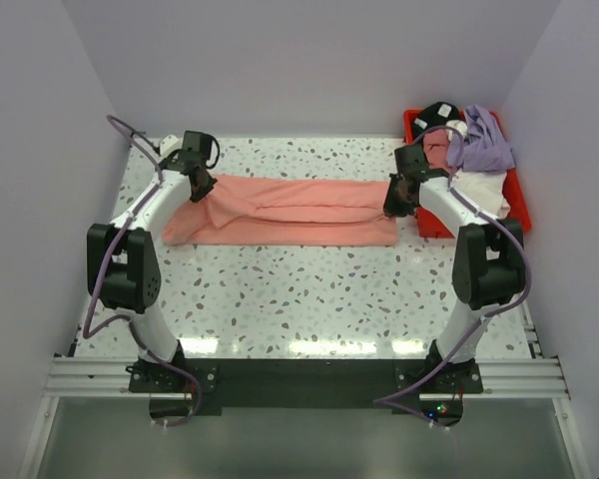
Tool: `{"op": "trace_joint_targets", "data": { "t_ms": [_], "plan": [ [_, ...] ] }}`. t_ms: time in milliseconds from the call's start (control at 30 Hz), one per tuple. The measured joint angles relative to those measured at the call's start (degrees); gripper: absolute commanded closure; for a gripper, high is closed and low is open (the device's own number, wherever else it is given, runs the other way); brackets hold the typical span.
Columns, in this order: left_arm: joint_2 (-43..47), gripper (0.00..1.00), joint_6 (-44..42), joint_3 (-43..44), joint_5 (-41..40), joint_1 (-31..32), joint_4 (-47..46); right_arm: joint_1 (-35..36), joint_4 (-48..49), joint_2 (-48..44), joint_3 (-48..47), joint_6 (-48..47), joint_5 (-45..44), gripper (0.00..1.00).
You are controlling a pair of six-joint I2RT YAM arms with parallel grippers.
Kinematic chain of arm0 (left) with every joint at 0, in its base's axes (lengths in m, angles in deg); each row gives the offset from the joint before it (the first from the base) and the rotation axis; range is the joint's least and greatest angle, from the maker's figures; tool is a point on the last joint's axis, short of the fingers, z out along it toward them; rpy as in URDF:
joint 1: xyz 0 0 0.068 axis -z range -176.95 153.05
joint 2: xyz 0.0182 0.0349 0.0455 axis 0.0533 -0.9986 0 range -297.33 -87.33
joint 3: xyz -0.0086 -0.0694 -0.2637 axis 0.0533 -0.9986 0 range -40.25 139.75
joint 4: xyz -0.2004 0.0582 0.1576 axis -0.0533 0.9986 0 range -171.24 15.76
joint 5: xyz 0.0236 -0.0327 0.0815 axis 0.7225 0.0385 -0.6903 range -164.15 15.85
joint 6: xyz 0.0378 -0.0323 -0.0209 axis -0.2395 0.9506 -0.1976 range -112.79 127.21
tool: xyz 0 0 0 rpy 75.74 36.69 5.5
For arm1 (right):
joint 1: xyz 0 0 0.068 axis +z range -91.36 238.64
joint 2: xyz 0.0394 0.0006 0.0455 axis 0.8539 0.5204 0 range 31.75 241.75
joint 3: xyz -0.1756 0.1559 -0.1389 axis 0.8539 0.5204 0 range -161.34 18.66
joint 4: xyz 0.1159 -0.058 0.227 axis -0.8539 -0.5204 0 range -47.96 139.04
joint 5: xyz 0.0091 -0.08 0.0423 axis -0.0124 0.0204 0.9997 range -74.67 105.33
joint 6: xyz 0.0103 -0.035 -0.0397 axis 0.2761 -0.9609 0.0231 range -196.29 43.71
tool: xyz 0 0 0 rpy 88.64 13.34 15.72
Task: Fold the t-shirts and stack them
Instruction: Fold the tshirt
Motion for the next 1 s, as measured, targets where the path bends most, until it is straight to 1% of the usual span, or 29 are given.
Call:
{"op": "trace_joint_targets", "data": {
  "t_ms": [33, 133, 167, 200, 233, 267, 300, 367, 400, 467, 500, 533, 567, 633, 733, 867, 900, 933, 1000],
  "plan": [
    [-0.92, 0.93, -0.55, 0.81, 0.11, -0.09, -0.31, -0.07, -0.15, 0.37, -0.42, -0.02, -0.02, 0.97],
    [-5.25, 0.88, -2.56, 4.74, 0.5, -0.31, -0.87, -0.42, -0.39, 3.19, -3.08, -0.33, 0.2, 0.9],
    [-6.99, 0.75, -3.34, 6.29, 0.61, -0.35, -1.01, -0.5, -0.5, 4.13, -3.98, -0.35, 0.22, 0.86],
    [-8.81, 0.66, -4.13, 8.04, 0.72, -0.46, -0.94, -0.63, -0.5, 5.31, -5.03, -0.42, 0.26, 0.77],
    [-10.8, 0.56, -5.01, 9.75, 0.9, -0.59, -1.09, -0.83, -0.72, 6.84, -6.38, -0.63, 0.28, 0.7],
    [-12.72, 0.38, -5.77, 11.67, 1.14, -0.74, -0.92, -0.94, -0.85, 7.85, -7.45, -0.72, 0.22, 0.7],
    [-14.78, 0.31, -6.71, 13.84, 1.66, -0.98, -0.5, -1.14, -0.96, 9.05, -8.83, -1.18, 0.24, 0.65],
    [-18.21, 0.1, -8.02, 17.55, 2.73, -1.53, -0.74, -1.55, -1.46, 11.02, -11.63, -1.55, 0.26, 0.51],
    [-19.45, 0.06, -8.59, 18.99, 2.97, -1.84, -0.61, -1.64, -1.62, 11.47, -12.72, -1.92, 0.33, 0.38],
    [-20.68, 0.0, -9.42, 21.07, 3.48, -2.27, -0.37, -1.88, -1.7, 11.56, -13.94, -2.91, 1.16, 0.25],
    [-20.81, 0.0, -9.75, 21.7, 3.76, -2.45, -0.35, -1.95, -1.62, 11.32, -14.34, -3.39, 1.79, 0.2],
    [-20.61, 0.0, -10.01, 21.99, 4.0, -2.58, -0.42, -1.95, -1.36, 10.93, -14.43, -4.04, 2.38, 0.01],
    [-20.2, 0.0, -10.23, 21.84, 4.2, -2.62, -0.7, -1.95, -1.11, 10.36, -14.21, -4.33, 3.48, 0.01],
    [-17.92, 0.0, -10.71, 18.82, 5.09, -2.67, -2.29, -1.75, -0.04, 8.41, -12.44, -5.79, 5.99, 0.01],
    [-12.07, 0.0, -10.71, 9.51, 6.99, -2.62, -3.76, -0.52, 1.29, 4.24, -7.78, -6.91, 8.87, 0.01],
    [-6.45, 0.01, -10.54, -1.44, 10.32, -2.64, -5.66, 2.99, 2.8, 1.79, -3.91, -7.87, 11.3, 0.01],
    [-5.92, 0.03, -10.47, -3.23, 11.15, -2.64, -6.16, 3.87, 3.13, 1.79, -3.28, -7.93, 11.85, 0.01],
    [-5.73, 0.1, -10.45, -4.5, 11.91, -2.62, -6.32, 4.63, 3.39, 1.9, -2.69, -8.0, 12.41, 0.01],
    [-5.79, 0.15, -10.34, -5.9, 13.07, -2.62, -6.62, 5.79, 3.43, 1.99, -1.88, -8.09, 13.11, 0.01]
  ]
}}
